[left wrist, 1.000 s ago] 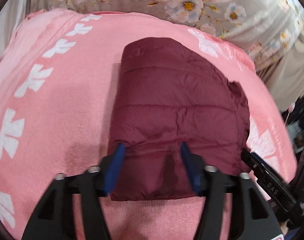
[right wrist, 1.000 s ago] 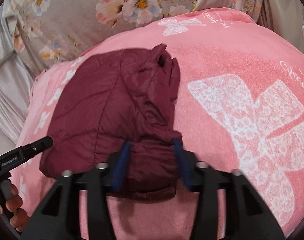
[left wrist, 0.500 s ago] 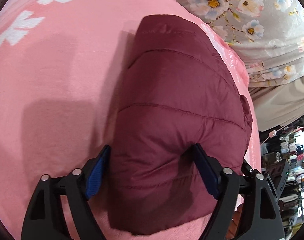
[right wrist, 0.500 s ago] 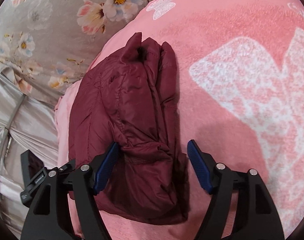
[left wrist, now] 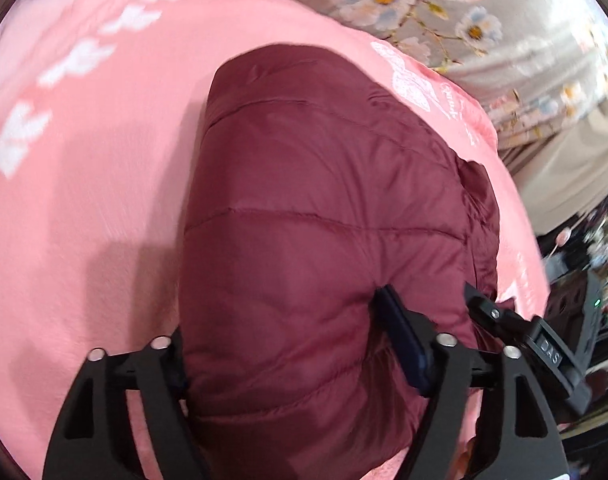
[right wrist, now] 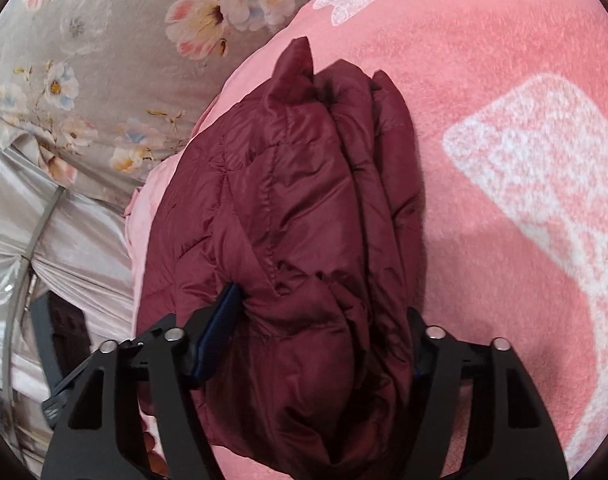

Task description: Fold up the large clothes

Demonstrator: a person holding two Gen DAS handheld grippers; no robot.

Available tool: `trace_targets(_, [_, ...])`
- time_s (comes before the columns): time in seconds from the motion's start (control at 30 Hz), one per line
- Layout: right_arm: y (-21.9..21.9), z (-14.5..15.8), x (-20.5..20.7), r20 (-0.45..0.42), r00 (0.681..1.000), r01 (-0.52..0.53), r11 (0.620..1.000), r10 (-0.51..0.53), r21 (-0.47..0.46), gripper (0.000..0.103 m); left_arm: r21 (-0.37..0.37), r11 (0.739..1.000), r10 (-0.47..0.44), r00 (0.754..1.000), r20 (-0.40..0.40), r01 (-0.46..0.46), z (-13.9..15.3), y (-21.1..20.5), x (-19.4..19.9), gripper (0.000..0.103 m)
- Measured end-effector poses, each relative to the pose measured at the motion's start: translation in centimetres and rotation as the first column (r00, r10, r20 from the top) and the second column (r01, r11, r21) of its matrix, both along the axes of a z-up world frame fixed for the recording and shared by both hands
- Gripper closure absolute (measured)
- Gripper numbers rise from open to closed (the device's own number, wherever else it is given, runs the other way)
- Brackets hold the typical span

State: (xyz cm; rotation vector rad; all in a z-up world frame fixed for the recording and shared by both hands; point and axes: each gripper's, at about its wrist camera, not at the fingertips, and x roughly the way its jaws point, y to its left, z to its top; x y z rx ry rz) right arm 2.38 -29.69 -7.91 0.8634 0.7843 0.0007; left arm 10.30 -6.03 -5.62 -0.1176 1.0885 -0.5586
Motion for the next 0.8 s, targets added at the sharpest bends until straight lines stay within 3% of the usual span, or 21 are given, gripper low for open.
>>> trace_targets(0.07, [0.4,1.0,-0.2,0.009,1.000,0.001,0.999,0.000,-0.052,0.068,0.036,0.999,-0.021,0.998,0.060,0.019,1.2,-0.7,-0.8,0.044])
trace_targets(0.17, [0.6,2.2,-0.6,0.016,1.000,0.012,0.995,-0.010,-0.100,0.079,0.063,0.997,-0.046,0.992,0.118,0.039,2.4,-1.4,-1.8,0.056])
trace_targets(0.4, [1.0,4.8,-2.6,0.057,0.997,0.063,0.975,-0.052,-0.213,0.085,0.106,0.991,-0.102,0.972,0.210,0.081,5.0,-3.1,-4.2,0.064])
trace_targets(0.67, [1.1,8.7,-5.3,0.136,0.987,0.126,0.946,-0.088,-0.299,0.086,0.076,0.988,-0.151,0.945,0.291,0.135,8.4,-4.0,-6.5,0.065])
trace_targets(0.8, [0.8,10.9,-6.6,0.197,0.976,0.155,0.939,-0.097,-0.306,0.086,0.065,0.985,-0.172,0.917,0.360,0.159,10.6,-4.1,-7.9,0.065])
